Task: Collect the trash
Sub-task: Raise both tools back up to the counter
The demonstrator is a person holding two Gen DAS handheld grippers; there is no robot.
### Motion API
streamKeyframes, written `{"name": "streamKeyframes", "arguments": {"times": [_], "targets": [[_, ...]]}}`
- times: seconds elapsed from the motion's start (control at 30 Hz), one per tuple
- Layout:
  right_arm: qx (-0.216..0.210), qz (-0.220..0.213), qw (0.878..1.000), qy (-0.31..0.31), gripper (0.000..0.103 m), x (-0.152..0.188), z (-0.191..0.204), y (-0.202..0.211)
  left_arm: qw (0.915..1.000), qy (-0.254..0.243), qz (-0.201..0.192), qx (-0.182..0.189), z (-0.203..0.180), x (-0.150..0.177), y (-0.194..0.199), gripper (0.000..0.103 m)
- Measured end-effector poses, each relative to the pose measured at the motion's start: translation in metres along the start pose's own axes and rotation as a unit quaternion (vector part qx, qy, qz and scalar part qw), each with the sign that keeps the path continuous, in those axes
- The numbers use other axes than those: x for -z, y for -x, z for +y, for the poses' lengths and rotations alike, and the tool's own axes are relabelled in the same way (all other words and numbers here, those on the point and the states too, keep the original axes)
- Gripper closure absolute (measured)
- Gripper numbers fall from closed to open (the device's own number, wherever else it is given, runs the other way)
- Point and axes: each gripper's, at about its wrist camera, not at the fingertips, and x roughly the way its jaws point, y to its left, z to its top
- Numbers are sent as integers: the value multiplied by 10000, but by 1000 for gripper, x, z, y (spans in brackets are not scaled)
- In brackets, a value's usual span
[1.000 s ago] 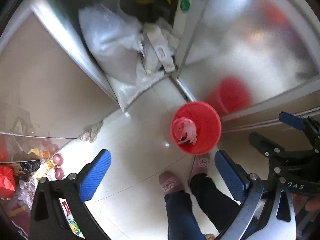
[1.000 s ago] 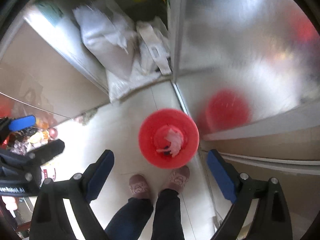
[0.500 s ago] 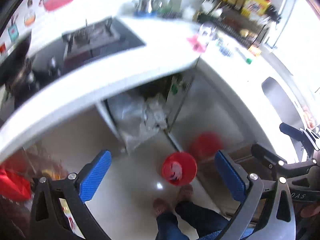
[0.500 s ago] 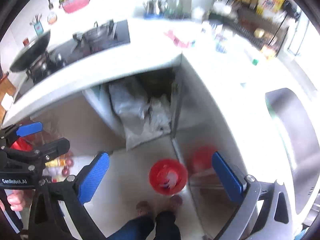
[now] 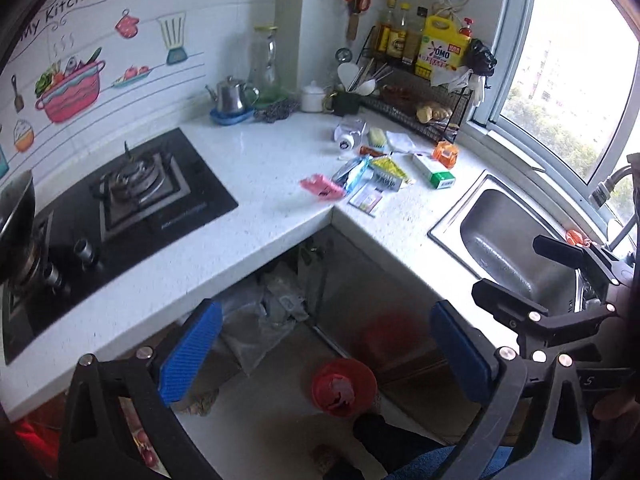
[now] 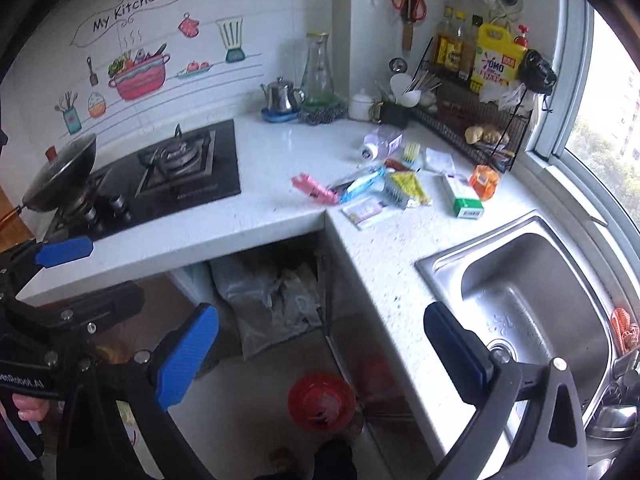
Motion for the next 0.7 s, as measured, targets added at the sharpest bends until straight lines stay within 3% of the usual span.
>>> {"name": "streamKeyframes", "arguments": {"times": [0.23, 0.47, 0.7], "targets": [[65, -129, 9999, -88, 0, -35, -25, -17, 9994, -338, 69, 71, -16, -46, -30, 0], [31, -32, 9999, -109, 0, -68, -55, -53, 9987, -286, 339, 257, -28, -93, -80, 0], [-188, 207, 9996, -19, 0, -98, -88, -96, 9984, 42, 525, 197, -34, -137, -134, 0]]}}
